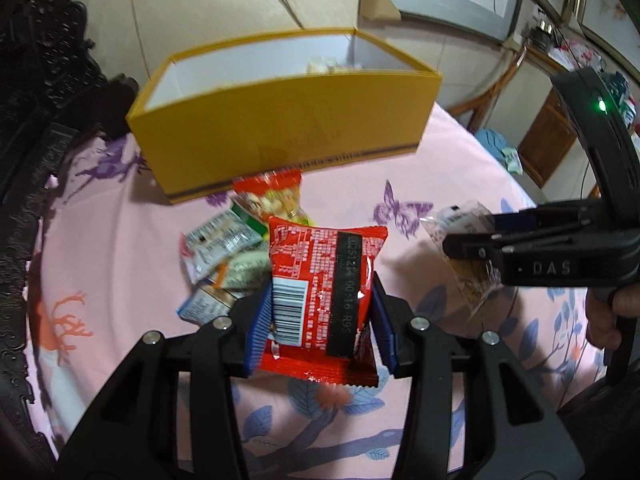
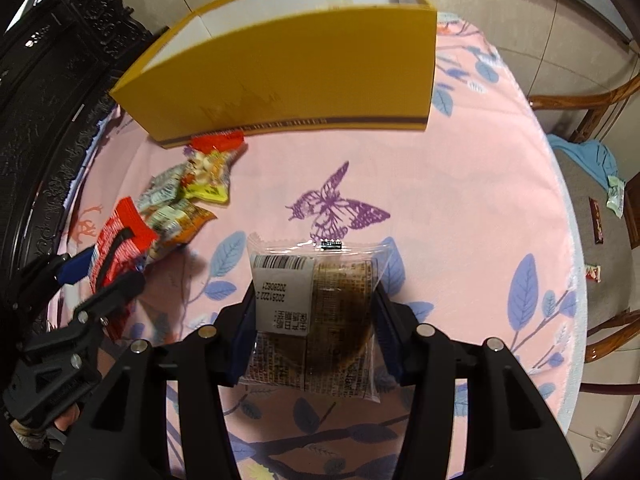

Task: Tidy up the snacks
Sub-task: 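Carry both packs over the yellow box and open both tools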

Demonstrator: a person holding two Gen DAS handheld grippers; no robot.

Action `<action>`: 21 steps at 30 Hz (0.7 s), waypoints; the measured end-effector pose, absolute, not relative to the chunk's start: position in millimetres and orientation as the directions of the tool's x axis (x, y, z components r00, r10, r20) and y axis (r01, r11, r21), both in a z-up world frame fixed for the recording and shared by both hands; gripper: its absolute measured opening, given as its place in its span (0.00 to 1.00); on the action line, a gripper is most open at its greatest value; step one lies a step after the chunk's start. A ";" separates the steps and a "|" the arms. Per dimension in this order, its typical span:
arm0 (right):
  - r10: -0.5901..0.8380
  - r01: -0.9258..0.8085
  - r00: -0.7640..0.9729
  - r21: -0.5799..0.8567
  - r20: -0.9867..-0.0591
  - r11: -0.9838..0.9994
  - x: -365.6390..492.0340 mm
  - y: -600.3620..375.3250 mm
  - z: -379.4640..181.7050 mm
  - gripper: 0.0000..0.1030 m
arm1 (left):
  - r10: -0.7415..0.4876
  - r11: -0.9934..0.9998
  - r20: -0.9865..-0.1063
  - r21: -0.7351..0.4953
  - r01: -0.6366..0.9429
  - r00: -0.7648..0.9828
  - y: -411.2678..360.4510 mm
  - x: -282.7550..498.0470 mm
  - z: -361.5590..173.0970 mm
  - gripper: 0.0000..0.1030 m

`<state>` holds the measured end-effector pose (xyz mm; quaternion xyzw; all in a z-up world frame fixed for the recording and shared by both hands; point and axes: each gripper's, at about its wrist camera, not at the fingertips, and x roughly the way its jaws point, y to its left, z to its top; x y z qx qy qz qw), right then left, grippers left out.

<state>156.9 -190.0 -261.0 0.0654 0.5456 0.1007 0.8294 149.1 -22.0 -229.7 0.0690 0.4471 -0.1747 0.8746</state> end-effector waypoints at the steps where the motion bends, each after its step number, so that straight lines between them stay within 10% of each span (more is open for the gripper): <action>1: 0.240 -0.098 0.390 0.218 -0.889 0.971 156.3 -189.9 -258.1 0.52 | -0.243 0.932 -0.802 -0.037 0.360 0.546 -21.2 148.7 -226.4 0.44; 21: 0.314 -0.120 0.630 0.310 -0.710 0.943 207.1 -203.6 -140.9 0.52 | -0.226 0.972 -0.624 -0.092 0.217 0.748 3.5 211.0 -102.0 0.44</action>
